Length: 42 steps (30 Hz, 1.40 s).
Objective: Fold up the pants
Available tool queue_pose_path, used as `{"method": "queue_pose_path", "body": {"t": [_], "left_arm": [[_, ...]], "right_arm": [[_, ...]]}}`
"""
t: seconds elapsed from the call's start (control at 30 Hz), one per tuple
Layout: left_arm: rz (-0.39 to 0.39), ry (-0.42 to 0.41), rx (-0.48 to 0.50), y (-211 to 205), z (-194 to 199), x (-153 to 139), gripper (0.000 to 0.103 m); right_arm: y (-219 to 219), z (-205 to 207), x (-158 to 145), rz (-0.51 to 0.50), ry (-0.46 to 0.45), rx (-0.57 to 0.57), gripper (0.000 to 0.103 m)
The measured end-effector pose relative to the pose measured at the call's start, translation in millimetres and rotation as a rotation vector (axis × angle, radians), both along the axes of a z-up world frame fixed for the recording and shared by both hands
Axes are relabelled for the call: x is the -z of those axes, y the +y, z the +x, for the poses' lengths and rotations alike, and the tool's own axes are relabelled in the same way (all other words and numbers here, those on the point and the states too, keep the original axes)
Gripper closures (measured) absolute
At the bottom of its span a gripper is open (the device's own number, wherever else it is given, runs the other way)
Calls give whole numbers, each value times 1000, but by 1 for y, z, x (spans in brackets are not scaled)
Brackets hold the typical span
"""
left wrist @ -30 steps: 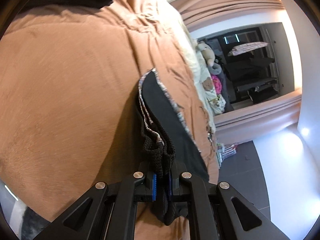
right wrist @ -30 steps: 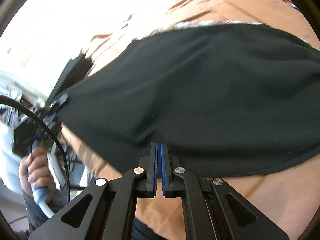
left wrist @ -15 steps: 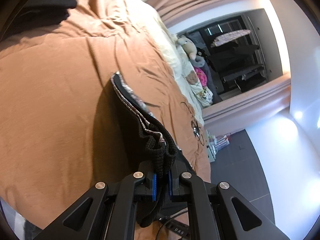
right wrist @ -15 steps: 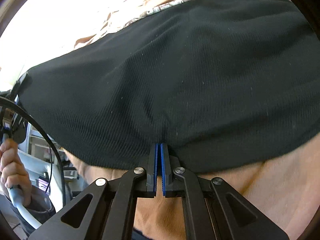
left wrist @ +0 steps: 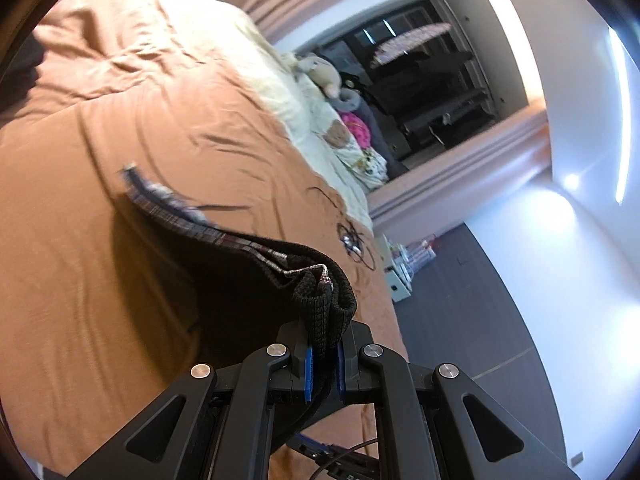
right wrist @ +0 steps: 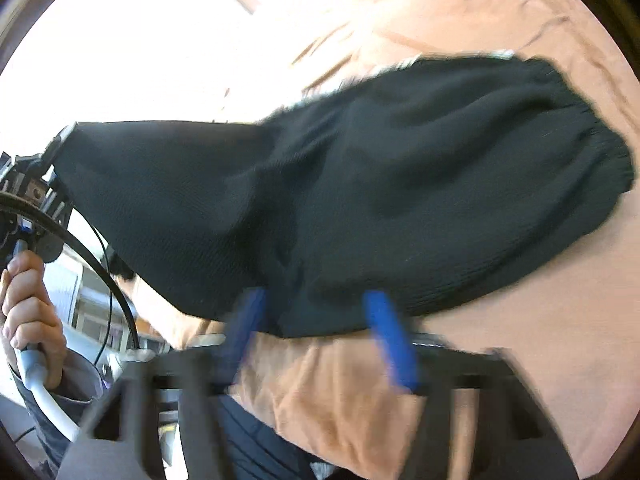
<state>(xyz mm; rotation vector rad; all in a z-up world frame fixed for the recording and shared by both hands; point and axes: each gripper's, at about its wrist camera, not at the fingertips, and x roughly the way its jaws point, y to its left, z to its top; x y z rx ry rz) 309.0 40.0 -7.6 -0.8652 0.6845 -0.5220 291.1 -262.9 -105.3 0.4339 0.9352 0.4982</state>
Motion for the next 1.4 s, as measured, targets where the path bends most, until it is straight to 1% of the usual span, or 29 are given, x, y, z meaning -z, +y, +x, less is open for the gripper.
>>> {"method": "queue_pose_path", "body": {"t": [0.1,0.27,0.43,0.73,0.93,1.07,1.27,1.33,1.4], "left_arm": [[8,-17,38,-20,8,-10,95],[25,-31,110,-59,19,-22,95],[39,-35,171,-91,28,-27,95],[53,-14,278,-150,39,-20,95],[61,21,347,-192,40,-2,95],[61,59,391,-221,43,15,95],[64,108,450,-258,45,38,95],[79,129,471,-270,46,47,95],[99,159,481,-277,48,55,92]], "right_arm": [[-25,-12,-7,23,-41,41,32],[-58,-31,-9,59,-85,94,32],[-78,-48,-13,71,-113,129,32],[-122,-79,-20,87,-122,193,32],[-146,-90,-18,86,-103,237,32],[-159,-102,-18,80,-86,261,32],[-170,-110,-18,68,-68,285,32],[-172,-110,-17,61,-59,288,32],[-171,-111,-16,49,-43,287,32]]}}
